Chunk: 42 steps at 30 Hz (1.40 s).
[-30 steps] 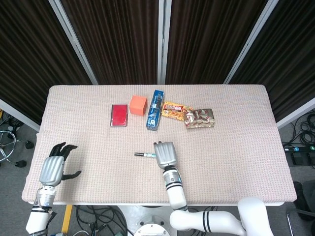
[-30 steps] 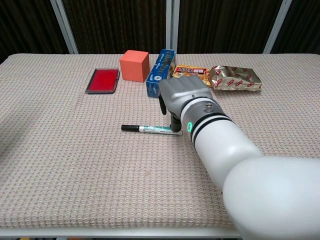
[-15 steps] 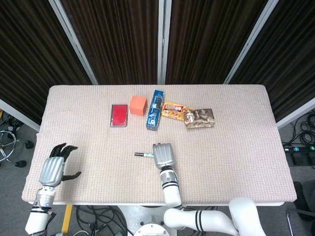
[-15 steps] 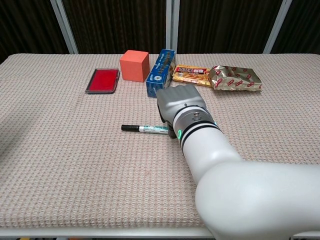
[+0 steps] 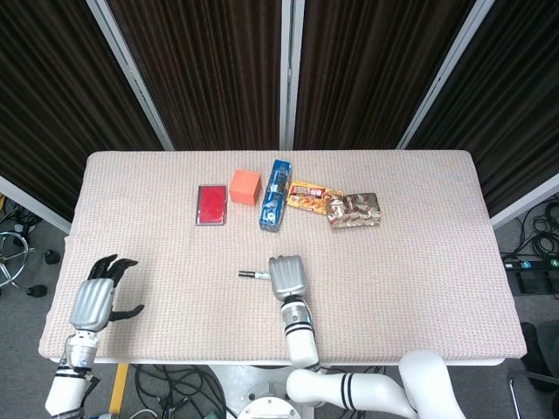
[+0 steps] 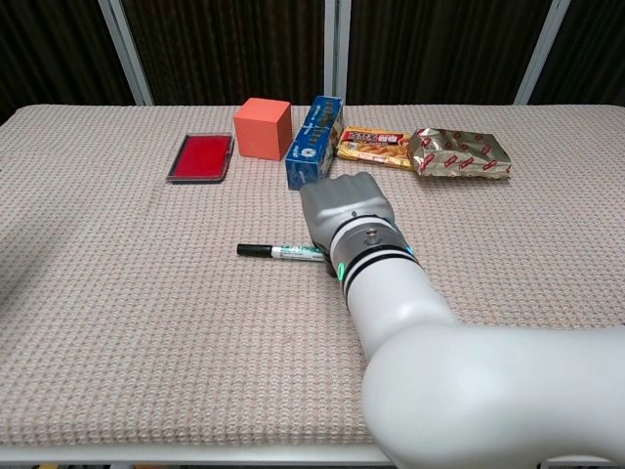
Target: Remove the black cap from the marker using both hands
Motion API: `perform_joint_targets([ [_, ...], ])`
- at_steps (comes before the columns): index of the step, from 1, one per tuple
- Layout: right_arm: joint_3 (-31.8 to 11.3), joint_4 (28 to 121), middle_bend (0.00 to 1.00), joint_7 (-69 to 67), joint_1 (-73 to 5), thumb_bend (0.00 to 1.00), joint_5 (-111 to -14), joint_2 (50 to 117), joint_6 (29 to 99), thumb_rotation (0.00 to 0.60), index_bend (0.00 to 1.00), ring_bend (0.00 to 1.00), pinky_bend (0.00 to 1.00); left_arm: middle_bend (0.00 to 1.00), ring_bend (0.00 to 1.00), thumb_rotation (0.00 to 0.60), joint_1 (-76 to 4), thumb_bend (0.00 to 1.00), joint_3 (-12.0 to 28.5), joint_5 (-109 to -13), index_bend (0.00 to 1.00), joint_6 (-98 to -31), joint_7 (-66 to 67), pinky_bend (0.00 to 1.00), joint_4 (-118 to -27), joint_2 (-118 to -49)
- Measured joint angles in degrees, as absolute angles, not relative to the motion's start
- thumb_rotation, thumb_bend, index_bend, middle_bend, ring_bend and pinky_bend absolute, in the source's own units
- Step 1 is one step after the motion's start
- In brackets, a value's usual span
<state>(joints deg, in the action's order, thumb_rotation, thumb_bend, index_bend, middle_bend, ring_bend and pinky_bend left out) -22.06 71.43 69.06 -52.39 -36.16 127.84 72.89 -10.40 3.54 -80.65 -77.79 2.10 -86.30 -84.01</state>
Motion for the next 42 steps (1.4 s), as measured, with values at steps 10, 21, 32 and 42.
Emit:
perform_joint_targets([
  [10, -22.1, 70.2, 0.49, 69.8, -52.8, 0.23, -35.5, 128.5, 72.5, 0.600, 0.50, 0.80, 0.96, 0.21, 0.08, 0.600, -10.2, 0.07, 3.4, -80.3, 0.21, -77.7, 1.9, 0.10, -85.8, -84.3],
  [21, -22.1, 69.3, 0.54, 69.2, -53.2, 0.24, -36.6, 129.1, 72.8, 0.600, 0.54, 0.80, 0.96, 0.21, 0.08, 0.600, -10.4, 0.06, 3.5, -80.7, 0.21, -78.0, 1.5, 0.10, -86.0, -84.2],
  [32, -22.1, 70.1, 0.59, 68.4, -52.8, 0.26, -38.8, 128.4, 74.2, 0.600, 0.62, 0.82, 0.96, 0.21, 0.08, 0.600, -10.7, 0.06, 3.4, -80.5, 0.21, -77.3, 1.7, 0.10, -86.4, -84.1],
  [42, -24.2, 72.0, 0.60, 68.8, -53.1, 0.26, -40.8, 126.4, 76.6, 0.600, 0.63, 0.82, 0.96, 0.24, 0.14, 0.600, -14.1, 0.15, 6.4, -79.5, 0.22, -75.4, 6.8, 0.20, -89.3, -84.1],
])
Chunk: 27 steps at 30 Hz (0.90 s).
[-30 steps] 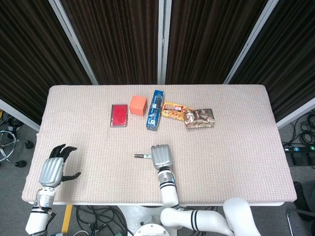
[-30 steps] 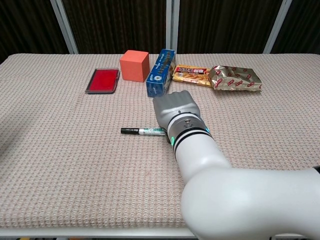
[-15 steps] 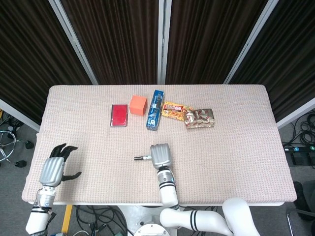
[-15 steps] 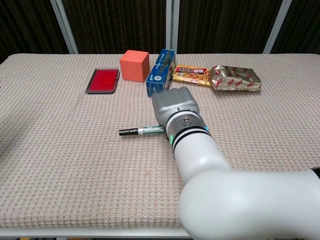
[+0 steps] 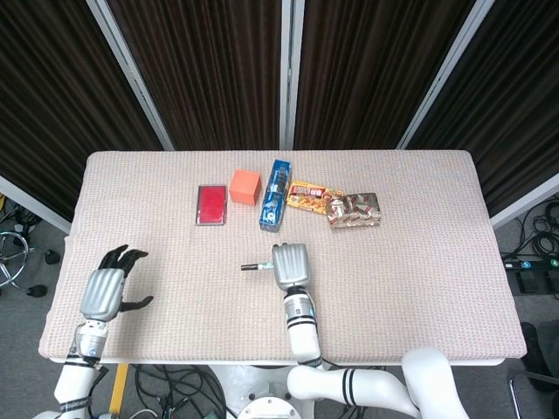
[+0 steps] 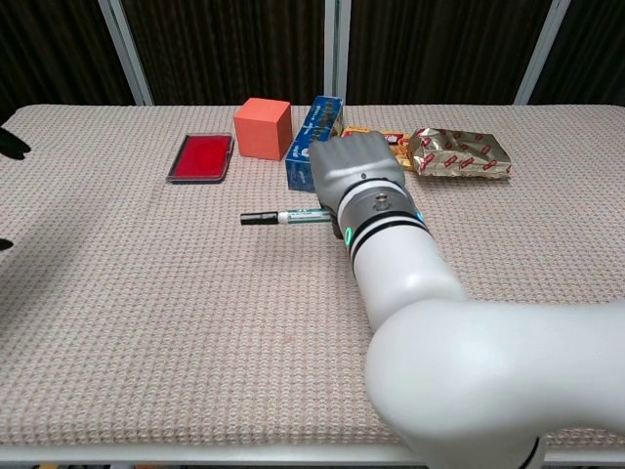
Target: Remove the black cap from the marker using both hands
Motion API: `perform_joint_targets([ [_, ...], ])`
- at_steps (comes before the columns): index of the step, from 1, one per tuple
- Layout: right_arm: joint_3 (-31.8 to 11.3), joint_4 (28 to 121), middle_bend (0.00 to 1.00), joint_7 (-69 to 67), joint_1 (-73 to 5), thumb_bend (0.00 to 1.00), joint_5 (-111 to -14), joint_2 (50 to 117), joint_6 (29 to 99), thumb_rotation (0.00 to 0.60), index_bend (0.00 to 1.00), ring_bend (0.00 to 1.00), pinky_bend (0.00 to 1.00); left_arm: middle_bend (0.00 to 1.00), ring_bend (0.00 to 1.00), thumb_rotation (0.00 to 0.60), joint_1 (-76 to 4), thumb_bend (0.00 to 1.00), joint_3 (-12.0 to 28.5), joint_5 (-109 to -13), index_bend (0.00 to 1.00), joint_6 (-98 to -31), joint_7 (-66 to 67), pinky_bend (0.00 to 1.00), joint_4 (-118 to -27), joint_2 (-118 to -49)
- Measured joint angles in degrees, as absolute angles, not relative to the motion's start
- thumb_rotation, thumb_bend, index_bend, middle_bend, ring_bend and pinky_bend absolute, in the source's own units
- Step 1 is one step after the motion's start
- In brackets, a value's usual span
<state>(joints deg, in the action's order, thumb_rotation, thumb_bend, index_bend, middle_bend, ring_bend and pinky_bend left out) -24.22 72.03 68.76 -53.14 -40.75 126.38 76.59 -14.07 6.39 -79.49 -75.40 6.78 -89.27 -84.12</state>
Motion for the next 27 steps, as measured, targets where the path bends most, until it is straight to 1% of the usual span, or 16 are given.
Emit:
perform_joint_targets([
  [2, -25.1, 72.1, 0.60, 68.8, -53.4, 0.26, -40.9, 126.1, 76.9, 0.600, 0.63, 0.82, 0.96, 0.27, 0.19, 0.600, -15.3, 0.16, 7.6, -79.2, 0.24, -75.1, 9.3, 0.26, -89.9, -84.6],
  [5, -26.6, 72.1, 0.60, 68.9, -54.2, 0.26, -41.0, 125.7, 77.3, 0.600, 0.63, 0.82, 0.96, 0.31, 0.23, 0.600, -17.9, 0.16, 10.0, -77.9, 0.25, -74.2, 14.3, 0.31, -90.6, -86.4],
  [8, -28.3, 71.8, 0.60, 69.2, -55.3, 0.26, -41.1, 125.4, 77.5, 0.600, 0.63, 0.82, 0.96, 0.37, 0.29, 0.600, -21.0, 0.16, 12.7, -75.0, 0.30, -73.0, 19.3, 0.37, -91.1, -89.8],
  [10, -29.3, 71.5, 0.60, 69.4, -56.0, 0.26, -41.0, 125.2, 77.5, 0.600, 0.63, 0.82, 0.96, 0.39, 0.31, 0.600, -23.2, 0.16, 14.5, -72.9, 0.32, -72.5, 22.2, 0.39, -90.9, -93.1],
  [14, -31.0, 70.4, 0.60, 69.4, -57.5, 0.26, -40.0, 125.2, 77.0, 0.600, 0.63, 0.82, 0.96, 0.41, 0.33, 0.600, -27.4, 0.17, 17.5, -68.0, 0.35, -71.8, 27.7, 0.41, -89.2, -99.9],
  [18, -31.4, 68.9, 0.60, 68.6, -58.1, 0.27, -39.1, 125.6, 76.3, 0.600, 0.63, 0.82, 0.96, 0.42, 0.34, 0.600, -31.5, 0.18, 20.2, -62.5, 0.38, -71.5, 32.1, 0.42, -86.0, -106.9],
  [22, -31.4, 67.4, 0.60, 67.2, -58.5, 0.27, -38.5, 126.4, 75.4, 0.600, 0.63, 0.82, 0.96, 0.43, 0.35, 0.600, -34.0, 0.19, 21.7, -59.8, 0.39, -71.5, 33.1, 0.42, -82.9, -110.5],
  [27, -31.6, 65.9, 0.60, 65.2, -59.3, 0.27, -38.5, 127.1, 74.5, 0.600, 0.63, 0.82, 0.96, 0.44, 0.36, 0.600, -36.1, 0.19, 22.3, -58.3, 0.40, -71.1, 33.4, 0.43, -79.6, -112.9],
])
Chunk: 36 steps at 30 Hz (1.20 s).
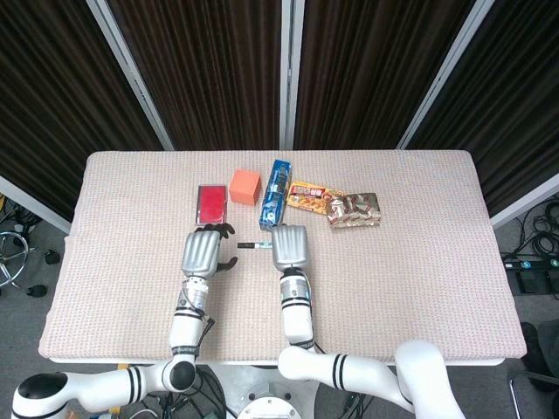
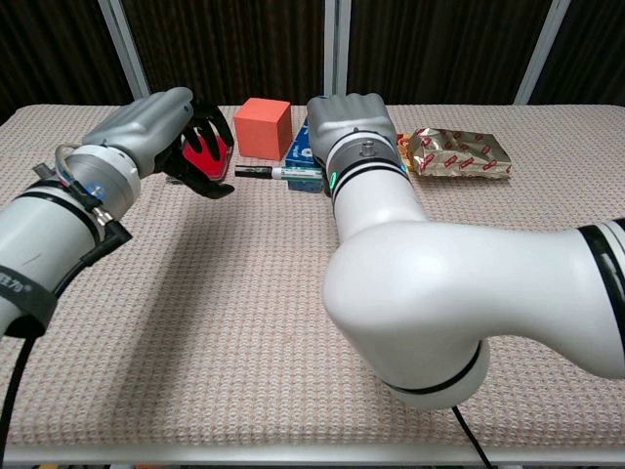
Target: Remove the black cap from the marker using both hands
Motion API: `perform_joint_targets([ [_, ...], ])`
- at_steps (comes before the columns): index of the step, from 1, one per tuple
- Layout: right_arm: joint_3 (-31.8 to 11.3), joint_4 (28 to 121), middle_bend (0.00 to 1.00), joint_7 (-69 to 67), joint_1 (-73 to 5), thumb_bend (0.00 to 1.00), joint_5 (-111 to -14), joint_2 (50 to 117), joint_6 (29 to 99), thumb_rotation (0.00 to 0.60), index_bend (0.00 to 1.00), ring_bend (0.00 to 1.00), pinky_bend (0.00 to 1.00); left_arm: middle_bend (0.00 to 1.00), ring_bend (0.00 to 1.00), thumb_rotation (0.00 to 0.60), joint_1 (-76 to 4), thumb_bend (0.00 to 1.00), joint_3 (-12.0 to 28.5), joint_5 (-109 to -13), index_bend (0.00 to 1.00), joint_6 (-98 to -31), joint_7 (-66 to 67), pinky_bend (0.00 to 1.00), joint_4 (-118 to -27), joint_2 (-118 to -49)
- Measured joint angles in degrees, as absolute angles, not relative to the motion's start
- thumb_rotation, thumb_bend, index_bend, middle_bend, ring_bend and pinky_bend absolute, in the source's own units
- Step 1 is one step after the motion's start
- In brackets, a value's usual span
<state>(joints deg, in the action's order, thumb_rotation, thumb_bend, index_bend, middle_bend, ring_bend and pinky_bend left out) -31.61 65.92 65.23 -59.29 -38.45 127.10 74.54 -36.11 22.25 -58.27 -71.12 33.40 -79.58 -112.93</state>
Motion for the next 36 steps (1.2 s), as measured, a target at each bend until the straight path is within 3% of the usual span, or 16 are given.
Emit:
perform_joint_targets([
  [17, -32.1, 63.2, 0.60, 64.3, -61.9, 0.27, -37.9, 128.0, 73.2, 0.600, 0.63, 0.82, 0.96, 0.46, 0.38, 0.600, -39.6, 0.21, 22.1, -56.6, 0.43, -70.1, 33.5, 0.45, -74.5, -114.8],
  [36, -32.1, 62.6, 0.60, 63.8, -62.8, 0.27, -37.1, 128.2, 72.7, 0.600, 0.63, 0.82, 0.96, 0.56, 0.48, 0.600, -40.8, 0.26, 21.3, -56.2, 0.52, -70.5, 33.5, 0.53, -72.5, -115.2],
])
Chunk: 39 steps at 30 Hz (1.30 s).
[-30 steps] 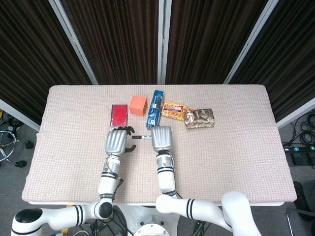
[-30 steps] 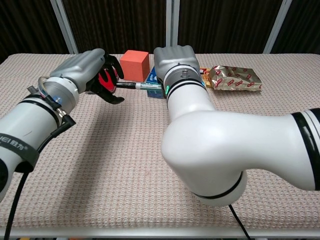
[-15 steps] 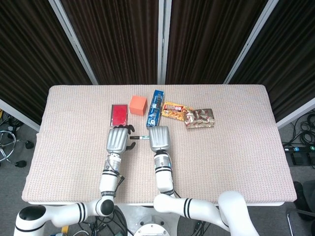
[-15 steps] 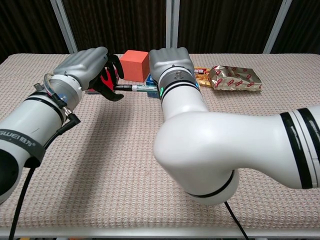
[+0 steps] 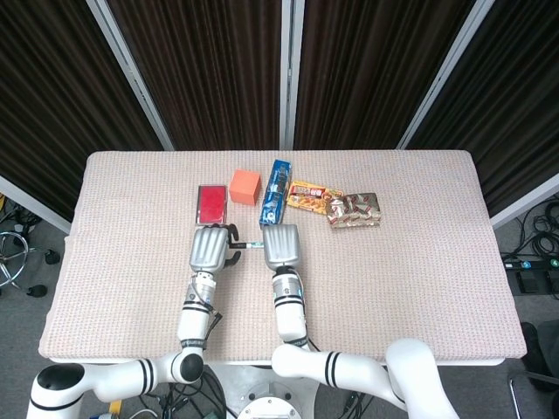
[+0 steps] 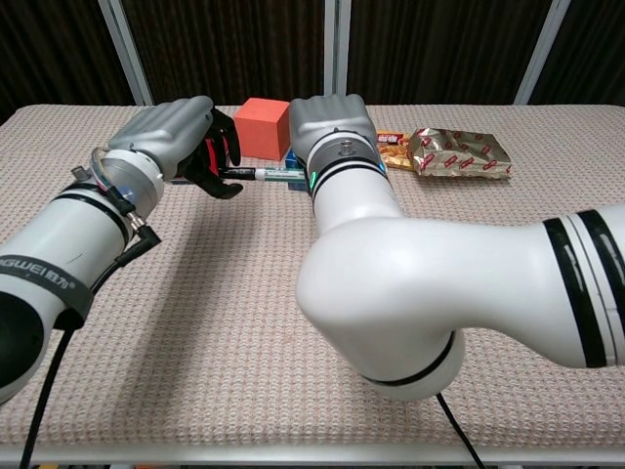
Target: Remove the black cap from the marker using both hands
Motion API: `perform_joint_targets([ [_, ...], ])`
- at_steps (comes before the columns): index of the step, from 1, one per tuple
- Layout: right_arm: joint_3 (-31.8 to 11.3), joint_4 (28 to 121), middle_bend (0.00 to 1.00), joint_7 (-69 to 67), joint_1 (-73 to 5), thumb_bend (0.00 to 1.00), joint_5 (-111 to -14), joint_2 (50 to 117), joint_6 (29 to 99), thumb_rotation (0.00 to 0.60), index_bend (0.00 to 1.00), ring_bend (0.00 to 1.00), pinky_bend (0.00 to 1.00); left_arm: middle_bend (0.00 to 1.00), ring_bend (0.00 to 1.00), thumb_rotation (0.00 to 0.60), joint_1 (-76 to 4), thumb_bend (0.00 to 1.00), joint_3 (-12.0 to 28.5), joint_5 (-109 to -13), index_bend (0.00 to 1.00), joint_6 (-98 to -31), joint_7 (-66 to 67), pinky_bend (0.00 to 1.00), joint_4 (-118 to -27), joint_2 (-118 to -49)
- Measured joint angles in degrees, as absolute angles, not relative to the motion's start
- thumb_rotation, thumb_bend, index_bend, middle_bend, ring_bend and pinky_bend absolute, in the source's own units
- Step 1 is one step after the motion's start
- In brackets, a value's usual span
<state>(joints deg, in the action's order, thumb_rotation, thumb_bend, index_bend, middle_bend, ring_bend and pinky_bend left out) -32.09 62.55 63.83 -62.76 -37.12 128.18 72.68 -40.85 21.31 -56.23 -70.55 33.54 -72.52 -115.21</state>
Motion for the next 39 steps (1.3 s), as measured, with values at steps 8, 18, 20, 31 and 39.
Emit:
perform_joint_targets([
  [8, -32.0, 63.0, 0.60, 63.9, -62.7, 0.27, -36.7, 127.9, 72.9, 0.600, 0.63, 0.82, 0.96, 0.60, 0.51, 0.600, -41.2, 0.32, 21.3, -56.1, 0.56, -70.5, 32.9, 0.56, -72.3, -115.4],
  [18, -31.1, 62.6, 0.61, 63.7, -62.5, 0.27, -36.9, 128.0, 73.1, 0.600, 0.64, 0.82, 0.96, 0.64, 0.57, 0.600, -42.1, 0.42, 21.7, -55.9, 0.62, -70.0, 32.7, 0.60, -71.4, -115.8],
  [20, -30.9, 62.7, 0.62, 63.7, -62.3, 0.28, -37.0, 127.8, 73.4, 0.600, 0.64, 0.82, 0.96, 0.65, 0.58, 0.600, -42.0, 0.43, 21.6, -55.9, 0.63, -70.0, 32.6, 0.61, -71.4, -115.6],
  [31, -28.8, 67.1, 0.62, 62.8, -58.5, 0.28, -38.3, 124.7, 75.8, 0.600, 0.66, 0.82, 0.96, 0.67, 0.60, 0.600, -38.9, 0.43, 20.2, -57.1, 0.64, -71.5, 27.6, 0.62, -73.0, -113.5],
  [39, -23.5, 72.9, 0.61, 63.2, -53.6, 0.26, -39.3, 120.4, 77.4, 0.600, 0.66, 0.82, 0.96, 0.64, 0.57, 0.600, -36.0, 0.41, 17.7, -57.6, 0.61, -70.2, 21.6, 0.60, -72.5, -113.1],
])
